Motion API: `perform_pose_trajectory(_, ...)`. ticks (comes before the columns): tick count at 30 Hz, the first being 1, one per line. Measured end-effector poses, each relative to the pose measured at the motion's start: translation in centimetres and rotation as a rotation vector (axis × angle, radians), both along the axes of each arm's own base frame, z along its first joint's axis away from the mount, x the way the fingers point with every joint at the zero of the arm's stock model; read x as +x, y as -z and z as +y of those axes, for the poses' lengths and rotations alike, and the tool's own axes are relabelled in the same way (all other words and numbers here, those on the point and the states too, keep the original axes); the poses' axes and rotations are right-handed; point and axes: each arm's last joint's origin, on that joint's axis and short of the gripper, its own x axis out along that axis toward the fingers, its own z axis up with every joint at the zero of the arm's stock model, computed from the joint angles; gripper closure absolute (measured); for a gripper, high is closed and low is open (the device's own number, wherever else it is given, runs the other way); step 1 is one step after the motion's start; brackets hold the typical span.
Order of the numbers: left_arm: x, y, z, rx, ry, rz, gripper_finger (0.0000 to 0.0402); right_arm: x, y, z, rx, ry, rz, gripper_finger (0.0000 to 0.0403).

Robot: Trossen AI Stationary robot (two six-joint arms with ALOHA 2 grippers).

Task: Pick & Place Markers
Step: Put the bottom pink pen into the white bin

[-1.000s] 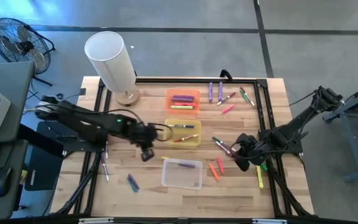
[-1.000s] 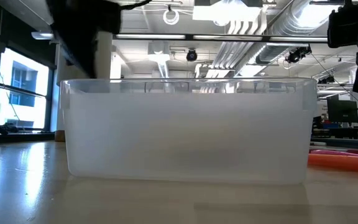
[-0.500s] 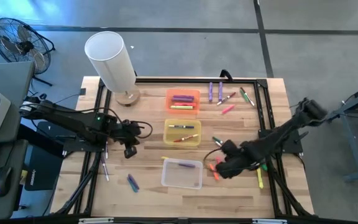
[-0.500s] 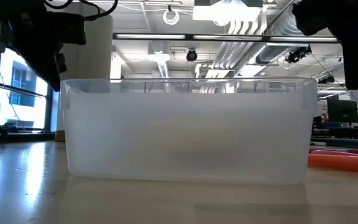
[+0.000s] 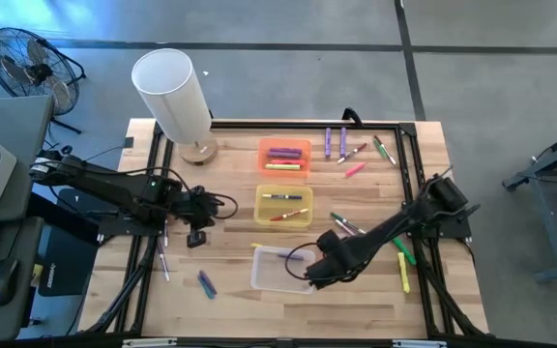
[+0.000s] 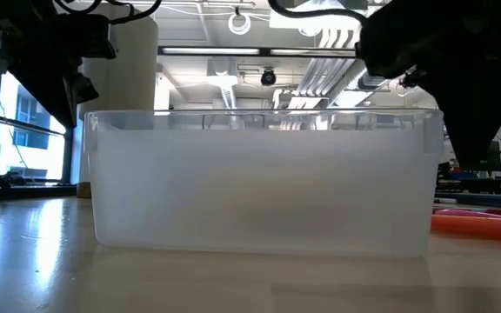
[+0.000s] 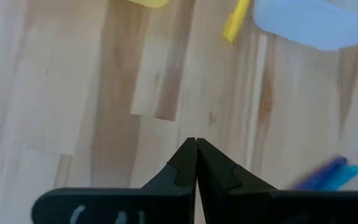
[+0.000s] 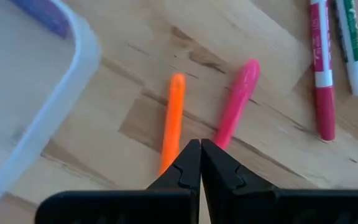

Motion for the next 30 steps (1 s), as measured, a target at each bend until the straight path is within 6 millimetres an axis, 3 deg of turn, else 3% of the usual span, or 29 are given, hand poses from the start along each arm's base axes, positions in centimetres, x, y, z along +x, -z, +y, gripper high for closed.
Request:
perform_pose_trajectory(11, 0.0, 0.0, -0.1, -0.009, 0.018, 0.005, 0.0401, 0.0, 0.2, -0.6, -0.055, 0.052, 0.007, 0.0399)
perform_pose_trajectory(18, 0.0, 0.0, -0.1, -0.018, 0.022, 0.007, 0.0401, -0.1, 0.2, -1.0, -0.083, 0.072, 0.022, 0.0325)
perform_pose_trajectory(24, 0.0, 0.0, -0.1, -0.019, 0.019, 0.006, 0.0401, -1.1, 3.3, -1.3, -0.042, 0.169, 0.034, 0.0272)
perform_pose_trajectory(30, 0.0, 0.0, -0.1, -0.024, 0.021, 0.007, 0.0401, -2.2, 6.3, -1.8, 0.035, 0.211, 0.018, 0.0282)
